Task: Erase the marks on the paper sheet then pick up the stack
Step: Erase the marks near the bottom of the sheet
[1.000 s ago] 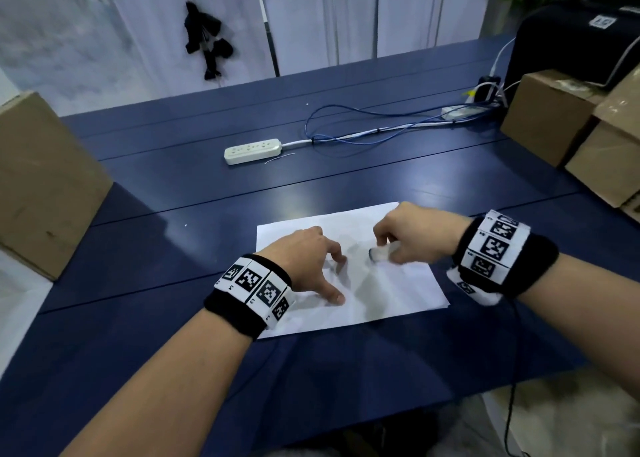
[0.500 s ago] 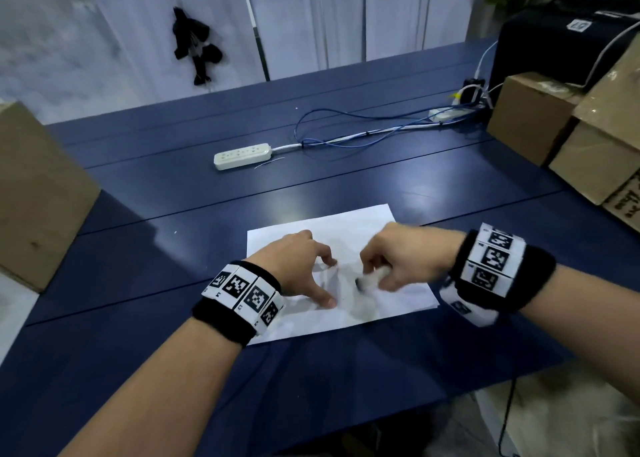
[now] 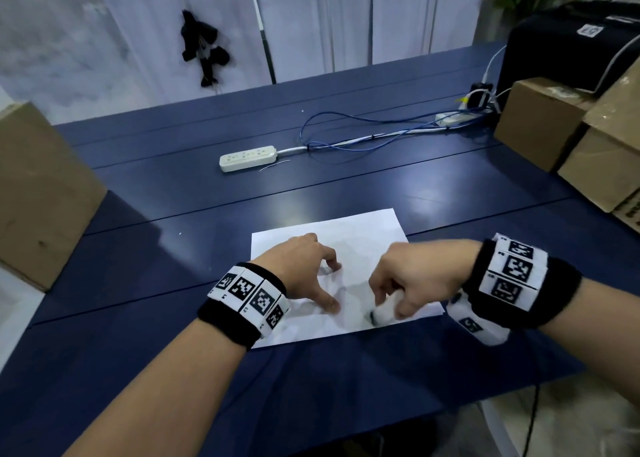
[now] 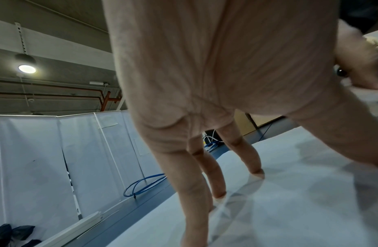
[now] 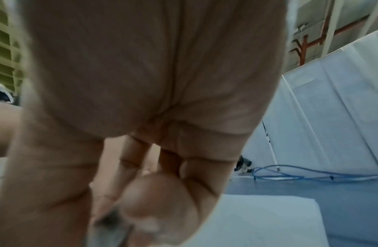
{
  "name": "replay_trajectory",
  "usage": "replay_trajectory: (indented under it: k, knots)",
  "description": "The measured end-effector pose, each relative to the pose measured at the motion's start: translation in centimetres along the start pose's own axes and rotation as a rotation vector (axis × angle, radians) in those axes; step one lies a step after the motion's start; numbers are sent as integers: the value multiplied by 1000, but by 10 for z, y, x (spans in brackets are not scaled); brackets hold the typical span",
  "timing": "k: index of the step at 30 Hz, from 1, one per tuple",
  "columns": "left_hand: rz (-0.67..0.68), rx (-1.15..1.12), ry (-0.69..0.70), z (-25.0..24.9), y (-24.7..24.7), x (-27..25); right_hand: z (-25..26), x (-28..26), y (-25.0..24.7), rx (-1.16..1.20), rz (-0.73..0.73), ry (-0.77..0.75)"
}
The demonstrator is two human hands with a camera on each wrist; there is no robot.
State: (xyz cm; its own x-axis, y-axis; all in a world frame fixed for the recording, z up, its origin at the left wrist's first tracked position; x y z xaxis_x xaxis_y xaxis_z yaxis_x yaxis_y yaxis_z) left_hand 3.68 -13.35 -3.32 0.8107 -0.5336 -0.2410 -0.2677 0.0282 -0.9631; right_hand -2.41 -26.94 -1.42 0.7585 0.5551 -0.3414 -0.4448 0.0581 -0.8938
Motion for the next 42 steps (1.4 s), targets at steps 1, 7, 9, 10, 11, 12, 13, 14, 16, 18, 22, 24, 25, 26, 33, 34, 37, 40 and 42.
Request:
replay_trajectory:
  k: [1,7,9,10,11,12,13,14,16,18,22,24,25,26,33,34,37,40,42]
  knots:
    - [1,1,1,0,0,0,-3,4,-4,-19,-32,11]
    - [-1,-9,-13,1,-2,-2,-38,17,-33,-36,-349,184]
    - [-6,-16,-9,1,-1,-1,-21,8,-19,-13,-221,107]
    - [-5,-14,-4,1,0,-1,-9,3,-8,11,-128,50]
    - [-3,-8,2,0,0,0,1,-1,1,29,-51,4]
    - [0,-2,6,-1,0,0,6,-2,5,32,-20,-18]
    - [1,5,6,-1,0,0,5,0,3,20,-43,-16]
    - [0,12,5,-1,-1,0,-1,5,-3,4,-95,17]
    - [2,10,-1,-1,-1,-2,-19,14,-21,-18,-228,113]
    - [5,1,-13,-1,-2,-3,-34,18,-34,-3,-306,187]
    - [7,-8,-14,-1,-4,-4,-26,11,-27,-1,-236,152]
    - [3,-3,-18,-1,-3,-5,-12,5,-13,-3,-101,79]
    - [0,-1,-24,-1,-2,-5,-8,4,-9,5,-55,60]
    - [-2,1,-29,-3,-2,-6,-9,6,-9,10,-53,61]
    - [-6,30,-58,-10,0,-9,-37,16,-31,-23,-283,204]
    - [-7,35,-60,-10,0,-8,-28,13,-24,-20,-220,149]
    - [-1,45,-59,-12,0,-7,-6,5,-3,29,-43,34]
    - [11,67,-60,-15,-2,-6,-25,17,-21,-25,-214,126]
    - [10,80,-61,-16,-3,-8,-43,21,-37,-55,-357,234]
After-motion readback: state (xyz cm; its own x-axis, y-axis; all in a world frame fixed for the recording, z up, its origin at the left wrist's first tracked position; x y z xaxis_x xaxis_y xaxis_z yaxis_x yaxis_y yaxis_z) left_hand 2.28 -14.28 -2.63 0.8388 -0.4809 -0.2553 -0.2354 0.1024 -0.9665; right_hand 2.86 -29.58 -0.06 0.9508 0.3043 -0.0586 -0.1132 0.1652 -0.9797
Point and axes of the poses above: each hand's wrist, its own x-axis towards the middle knuckle, its own y-axis out of the palm, z = x × y, the point moved 7 cm from there along x, towards the middle knuckle, and after that the axes turned 7 degrees about -z, right-handed, at the moved point
